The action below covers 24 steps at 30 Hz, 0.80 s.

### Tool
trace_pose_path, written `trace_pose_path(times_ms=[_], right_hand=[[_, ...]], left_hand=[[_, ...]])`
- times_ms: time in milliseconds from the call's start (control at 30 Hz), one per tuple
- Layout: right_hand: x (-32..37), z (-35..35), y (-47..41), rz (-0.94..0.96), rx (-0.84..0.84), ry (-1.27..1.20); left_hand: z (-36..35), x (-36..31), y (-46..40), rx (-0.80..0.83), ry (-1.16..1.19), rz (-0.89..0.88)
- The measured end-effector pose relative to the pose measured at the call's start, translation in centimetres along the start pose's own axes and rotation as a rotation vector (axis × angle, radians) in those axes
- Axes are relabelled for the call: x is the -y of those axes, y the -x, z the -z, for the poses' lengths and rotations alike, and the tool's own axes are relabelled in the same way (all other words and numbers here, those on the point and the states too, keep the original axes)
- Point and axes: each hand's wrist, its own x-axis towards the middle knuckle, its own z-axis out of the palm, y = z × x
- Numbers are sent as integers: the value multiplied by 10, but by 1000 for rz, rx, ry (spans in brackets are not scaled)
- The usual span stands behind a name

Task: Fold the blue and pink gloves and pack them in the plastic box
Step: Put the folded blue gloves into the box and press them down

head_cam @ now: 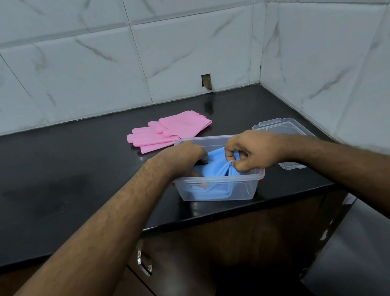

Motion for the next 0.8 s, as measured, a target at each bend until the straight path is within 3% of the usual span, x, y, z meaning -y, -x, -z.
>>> trace_pose_path(times_ms=[133,200,333,500,800], right_hand=[[1,-1,1,27,-10,48],[6,0,1,127,18,102],[18,5,3,310,113,432],[35,7,5,295,204,851],[48,13,0,232,457,1080]], left_hand=[[-4,1,-2,-9,4,26],[-5,2,-5,-19,14,36],[-2,5,-10,-20,23,35],[-2,7,-13,-18,19,48],[-3,7,-12,-39,36,39]])
